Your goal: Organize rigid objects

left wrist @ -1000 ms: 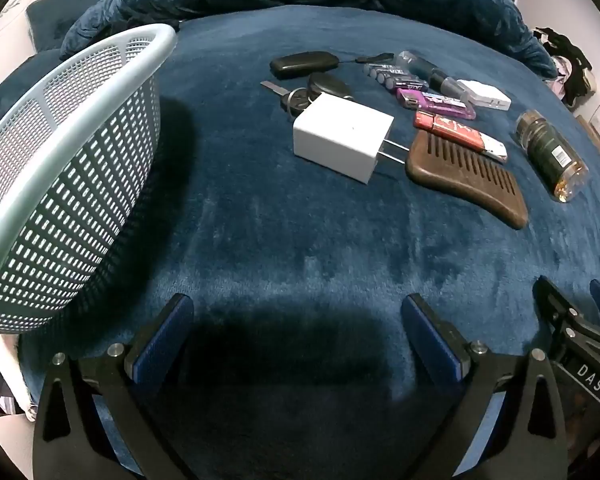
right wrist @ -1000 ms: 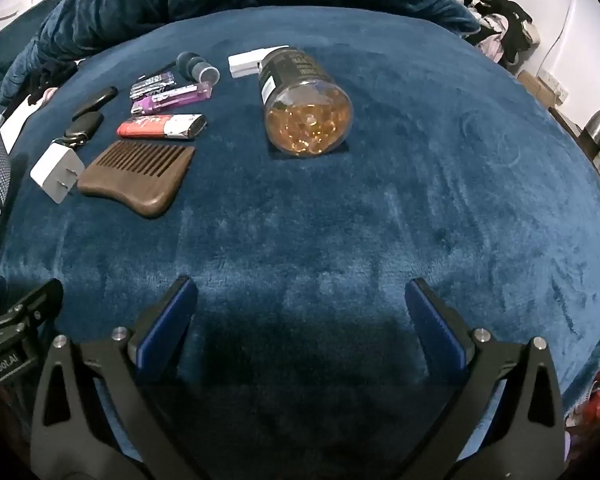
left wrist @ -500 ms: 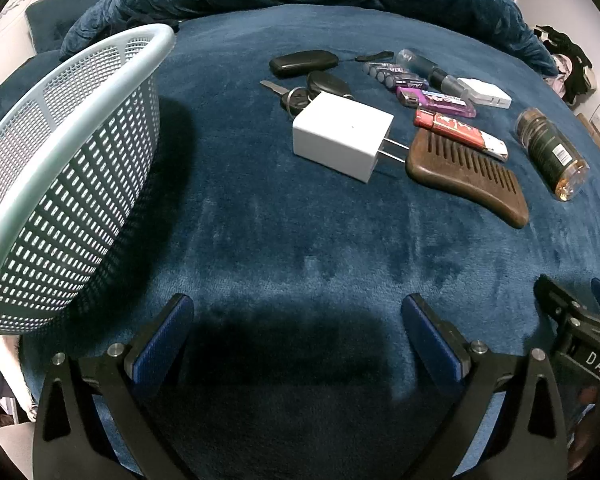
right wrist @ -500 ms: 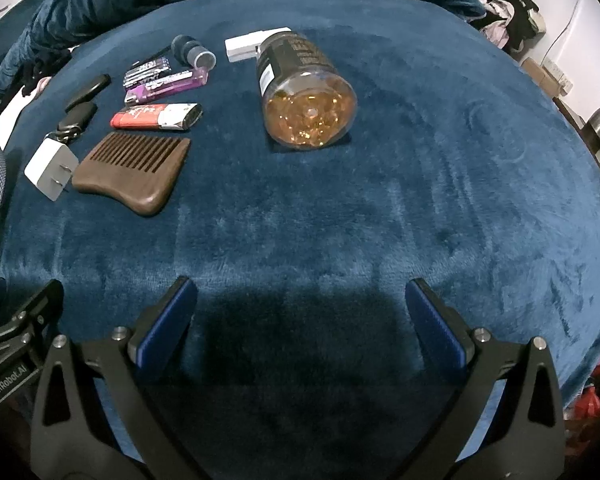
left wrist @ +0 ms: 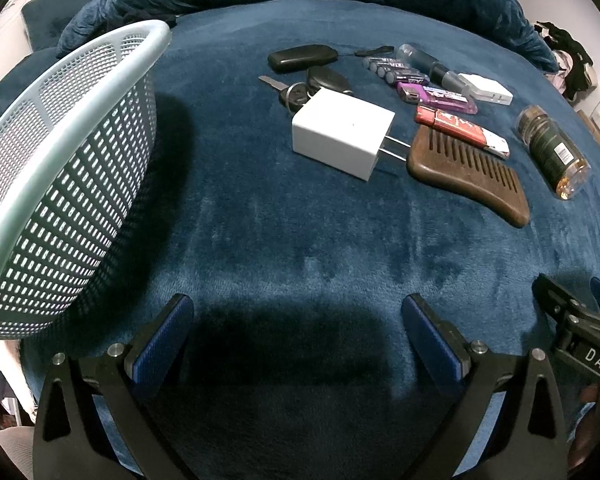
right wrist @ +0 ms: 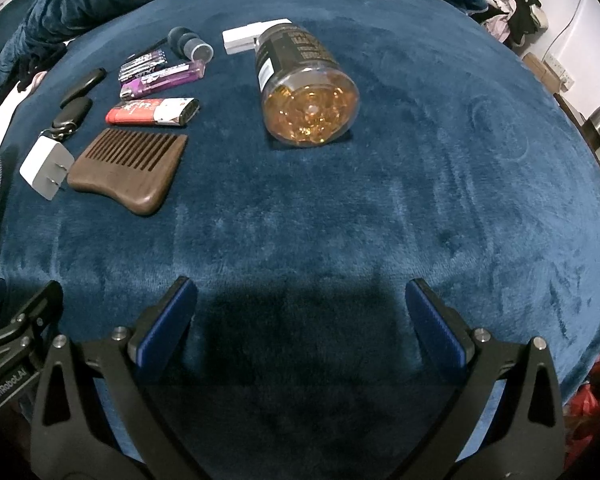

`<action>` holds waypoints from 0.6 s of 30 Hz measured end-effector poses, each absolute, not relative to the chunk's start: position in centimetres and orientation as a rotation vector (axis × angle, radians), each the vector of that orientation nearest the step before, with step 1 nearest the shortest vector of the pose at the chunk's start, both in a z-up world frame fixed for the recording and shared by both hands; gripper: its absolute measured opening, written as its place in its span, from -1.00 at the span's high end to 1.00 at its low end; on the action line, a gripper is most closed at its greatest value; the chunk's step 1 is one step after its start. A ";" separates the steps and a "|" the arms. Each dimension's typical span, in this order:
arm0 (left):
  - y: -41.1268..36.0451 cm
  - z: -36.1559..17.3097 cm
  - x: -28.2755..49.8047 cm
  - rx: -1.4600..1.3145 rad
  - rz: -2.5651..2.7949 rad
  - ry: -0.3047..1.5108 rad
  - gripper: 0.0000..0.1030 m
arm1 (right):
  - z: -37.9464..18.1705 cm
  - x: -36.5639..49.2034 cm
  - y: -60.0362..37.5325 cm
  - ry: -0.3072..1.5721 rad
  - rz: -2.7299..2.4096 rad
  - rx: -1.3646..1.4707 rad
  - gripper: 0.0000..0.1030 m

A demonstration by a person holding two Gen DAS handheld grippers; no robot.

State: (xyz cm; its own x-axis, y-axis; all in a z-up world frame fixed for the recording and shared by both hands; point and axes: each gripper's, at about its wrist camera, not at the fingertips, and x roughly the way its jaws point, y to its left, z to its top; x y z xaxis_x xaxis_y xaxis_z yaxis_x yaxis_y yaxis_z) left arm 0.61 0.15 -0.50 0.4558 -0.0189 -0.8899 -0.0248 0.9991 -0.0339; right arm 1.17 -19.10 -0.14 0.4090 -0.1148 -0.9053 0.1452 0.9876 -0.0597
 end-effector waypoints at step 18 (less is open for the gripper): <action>0.2 -0.8 1.4 -0.039 -0.006 1.112 -1.00 | -0.1 1.5 -19.2 1.173 -0.141 0.026 -1.00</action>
